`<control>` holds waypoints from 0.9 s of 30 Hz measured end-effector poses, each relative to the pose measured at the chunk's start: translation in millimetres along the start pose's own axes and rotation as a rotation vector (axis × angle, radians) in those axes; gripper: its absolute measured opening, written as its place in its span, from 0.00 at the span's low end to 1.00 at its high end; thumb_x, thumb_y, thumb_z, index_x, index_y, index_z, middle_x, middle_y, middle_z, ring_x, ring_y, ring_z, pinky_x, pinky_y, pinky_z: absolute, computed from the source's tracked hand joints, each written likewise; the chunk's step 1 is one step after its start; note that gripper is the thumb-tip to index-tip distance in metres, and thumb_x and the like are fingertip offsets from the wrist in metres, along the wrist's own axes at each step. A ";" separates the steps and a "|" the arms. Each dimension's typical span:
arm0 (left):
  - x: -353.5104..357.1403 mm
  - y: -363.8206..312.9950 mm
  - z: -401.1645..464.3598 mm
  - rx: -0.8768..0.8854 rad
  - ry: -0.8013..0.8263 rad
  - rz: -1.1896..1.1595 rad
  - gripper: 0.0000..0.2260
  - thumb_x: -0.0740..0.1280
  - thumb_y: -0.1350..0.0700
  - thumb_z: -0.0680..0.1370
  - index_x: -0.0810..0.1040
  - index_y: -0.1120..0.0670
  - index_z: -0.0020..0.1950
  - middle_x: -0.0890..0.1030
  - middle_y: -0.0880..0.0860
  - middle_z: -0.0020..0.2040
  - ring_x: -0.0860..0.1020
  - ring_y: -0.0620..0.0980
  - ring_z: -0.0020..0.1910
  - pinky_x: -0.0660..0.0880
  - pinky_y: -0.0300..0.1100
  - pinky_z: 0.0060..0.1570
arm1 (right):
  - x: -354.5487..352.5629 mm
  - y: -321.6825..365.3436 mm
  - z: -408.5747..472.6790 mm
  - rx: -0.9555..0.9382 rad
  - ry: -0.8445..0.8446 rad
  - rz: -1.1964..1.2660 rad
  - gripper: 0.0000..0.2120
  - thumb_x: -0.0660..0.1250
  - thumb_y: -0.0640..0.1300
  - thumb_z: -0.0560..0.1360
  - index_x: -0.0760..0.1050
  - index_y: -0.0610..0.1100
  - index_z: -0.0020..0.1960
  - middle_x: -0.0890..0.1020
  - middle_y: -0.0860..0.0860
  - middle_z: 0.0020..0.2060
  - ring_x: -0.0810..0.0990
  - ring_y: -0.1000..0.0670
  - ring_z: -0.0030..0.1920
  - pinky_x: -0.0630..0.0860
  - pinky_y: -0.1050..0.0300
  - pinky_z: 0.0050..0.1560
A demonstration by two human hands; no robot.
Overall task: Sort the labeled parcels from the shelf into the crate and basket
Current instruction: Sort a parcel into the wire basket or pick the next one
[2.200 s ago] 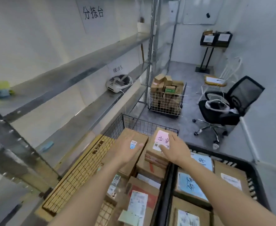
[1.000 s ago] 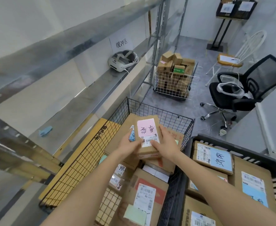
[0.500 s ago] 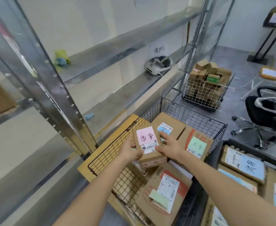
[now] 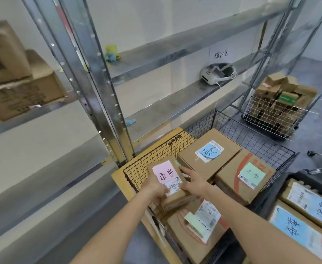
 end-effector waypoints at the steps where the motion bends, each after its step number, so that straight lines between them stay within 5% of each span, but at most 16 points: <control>1: 1.9 -0.4 -1.1 -0.036 0.007 0.009 0.16 0.76 0.63 0.72 0.75 0.52 0.54 0.81 0.54 0.56 0.81 0.58 0.56 0.83 0.57 0.52 | 0.7 -2.2 3.2 -0.013 0.024 -0.010 0.35 0.70 0.33 0.77 0.61 0.48 0.80 0.74 0.51 0.71 0.73 0.53 0.64 0.75 0.74 0.38; 7: 3.0 2.0 -6.3 -0.167 -0.037 0.132 0.21 0.75 0.60 0.74 0.68 0.59 0.60 0.77 0.58 0.59 0.79 0.60 0.57 0.81 0.56 0.55 | 10.9 -4.0 22.5 -0.082 0.142 0.006 0.35 0.69 0.30 0.76 0.64 0.47 0.79 0.76 0.49 0.70 0.77 0.51 0.64 0.79 0.69 0.45; 10: 4.9 -2.7 -7.1 -0.186 -0.036 0.164 0.21 0.76 0.62 0.74 0.70 0.61 0.62 0.77 0.59 0.60 0.80 0.61 0.57 0.82 0.57 0.52 | 17.1 -13.0 26.6 -0.090 0.157 -0.006 0.34 0.69 0.31 0.76 0.65 0.48 0.78 0.77 0.51 0.68 0.79 0.51 0.62 0.80 0.61 0.57; 14: 15.4 -5.8 -13.9 -0.040 -0.121 0.771 0.20 0.73 0.54 0.76 0.73 0.58 0.64 0.74 0.57 0.64 0.77 0.54 0.58 0.77 0.43 0.58 | 25.5 -29.1 26.8 -0.098 0.183 0.029 0.33 0.69 0.30 0.77 0.63 0.44 0.78 0.77 0.50 0.64 0.77 0.53 0.61 0.76 0.72 0.51; 17: 17.6 -4.1 -11.7 0.058 -0.165 1.004 0.31 0.75 0.44 0.73 0.70 0.57 0.70 0.67 0.58 0.68 0.69 0.57 0.69 0.75 0.48 0.62 | 27.9 -38.4 34.1 -0.087 0.168 0.015 0.32 0.69 0.30 0.77 0.64 0.43 0.78 0.76 0.51 0.64 0.76 0.53 0.61 0.75 0.73 0.50; 21: 12.2 6.6 3.8 0.054 -0.020 1.091 0.38 0.73 0.36 0.70 0.65 0.51 0.74 0.67 0.53 0.70 0.69 0.56 0.70 0.76 0.54 0.61 | 27.2 -44.6 36.4 -0.134 0.166 -0.020 0.33 0.69 0.27 0.76 0.65 0.42 0.77 0.74 0.49 0.68 0.74 0.50 0.67 0.77 0.60 0.63; 24: 20.7 15.5 14.2 0.003 0.105 1.123 0.46 0.74 0.34 0.69 0.58 0.51 0.79 0.68 0.51 0.74 0.71 0.56 0.70 0.75 0.54 0.63 | 32.4 -47.6 36.0 -0.172 0.144 -0.127 0.30 0.67 0.27 0.76 0.68 0.47 0.74 0.76 0.51 0.65 0.74 0.51 0.66 0.77 0.69 0.57; 27: 27.6 20.0 17.6 -0.054 0.177 1.271 0.42 0.73 0.32 0.70 0.65 0.51 0.77 0.76 0.49 0.67 0.77 0.53 0.64 0.76 0.50 0.60 | 43.3 -49.4 38.0 -0.172 0.209 -0.326 0.33 0.70 0.34 0.76 0.66 0.52 0.77 0.75 0.54 0.71 0.73 0.50 0.70 0.71 0.52 0.71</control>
Point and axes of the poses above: each hand's wrist, its own z-axis towards the middle knuckle, its own x-axis out of the palm, y = z × x, the point moved 2 cm from there along z, towards the middle knuckle
